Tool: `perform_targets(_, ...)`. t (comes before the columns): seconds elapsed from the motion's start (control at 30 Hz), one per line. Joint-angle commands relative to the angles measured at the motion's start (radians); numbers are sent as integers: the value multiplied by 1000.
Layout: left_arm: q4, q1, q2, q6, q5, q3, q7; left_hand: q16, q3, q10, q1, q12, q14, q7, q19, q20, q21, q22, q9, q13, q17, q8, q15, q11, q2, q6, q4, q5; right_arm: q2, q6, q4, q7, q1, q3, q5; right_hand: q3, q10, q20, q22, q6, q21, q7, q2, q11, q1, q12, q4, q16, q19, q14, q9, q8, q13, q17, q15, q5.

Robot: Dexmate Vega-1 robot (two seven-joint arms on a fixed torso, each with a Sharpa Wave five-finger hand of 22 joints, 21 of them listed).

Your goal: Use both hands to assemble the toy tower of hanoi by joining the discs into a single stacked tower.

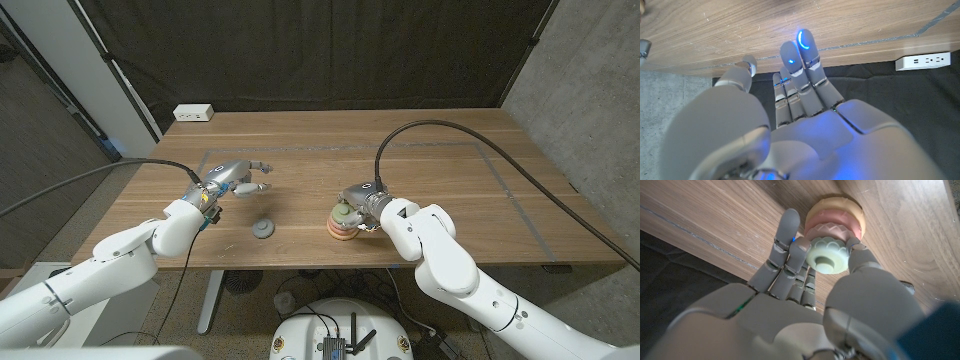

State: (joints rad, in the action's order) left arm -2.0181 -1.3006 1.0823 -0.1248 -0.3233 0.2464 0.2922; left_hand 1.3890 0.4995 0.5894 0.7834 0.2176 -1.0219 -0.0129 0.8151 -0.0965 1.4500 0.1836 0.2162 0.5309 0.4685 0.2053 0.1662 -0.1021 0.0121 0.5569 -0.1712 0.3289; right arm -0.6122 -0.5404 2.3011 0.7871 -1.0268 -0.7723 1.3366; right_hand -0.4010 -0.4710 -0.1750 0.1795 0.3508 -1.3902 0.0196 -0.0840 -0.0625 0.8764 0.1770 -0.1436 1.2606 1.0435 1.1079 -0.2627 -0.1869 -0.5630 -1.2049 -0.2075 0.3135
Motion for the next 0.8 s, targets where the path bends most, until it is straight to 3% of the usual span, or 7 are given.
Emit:
perform_targets(0.03, -7, -28, 8, -11, 10, -21, 11, 3, 10, 4, 2, -3, -5, 2, 4, -110, 5, 3, 5, 1, 3, -3, 53, -1, 2, 10, 2, -3, 23, 32, 1, 27, -11, 13, 47, 5, 16, -45, 2, -16, 5, 1, -6, 1, -8, 0, 0, -8, -3, -5, 1, 2, 3, 3, -13, -8)
perform_targets(0.27, 0, -32, 8, -2, 14, -25, 15, 4, 11, 4, 2, -3, -5, 1, 4, -110, 5, 3, 5, 2, 4, -3, 53, -1, 3, 11, 2, -3, 34, 33, 17, 14, -33, 28, 70, 5, 22, -45, 2, -11, 10, 0, -5, 1, -11, 4, -1, -24, -5, -14, 4, -7, 10, 15, -14, -14)
perform_targets(0.4, 3, -29, 7, 1, 16, -24, 13, 3, 11, 4, 1, -3, -4, 0, 4, -110, 5, 3, 5, 2, 3, -3, 53, 1, 2, 11, 2, -3, 40, 28, 28, 3, -52, 43, 73, 3, 21, -45, 4, 42, 14, 10, 1, 2, -12, 11, -3, -34, -3, -10, 7, -32, 22, 18, -14, -24)
perform_targets(0.53, 4, -24, 5, 0, 16, -21, 10, 6, 12, 4, 1, -4, -7, 0, 4, -110, 6, 3, 5, 1, 6, -3, 53, -1, 1, 11, 1, -3, 46, 8, 46, -14, -80, 65, 77, -4, -4, -47, 19, 68, -3, 10, 10, -1, -4, 22, -8, -5, 23, 30, 7, -43, 32, -10, -15, -29)
perform_targets(0.8, -11, -26, 6, -23, 15, -31, 9, 3, 14, 3, 0, -5, -3, -1, 2, -110, 6, 3, 6, 1, 3, -3, 53, 0, 0, 12, 2, -3, 52, -16, 67, -65, -131, 102, 78, -15, -32, -47, 18, 101, -3, 5, 23, -13, 4, 31, -10, 8, 31, 46, 8, -54, 39, -18, -14, -29)
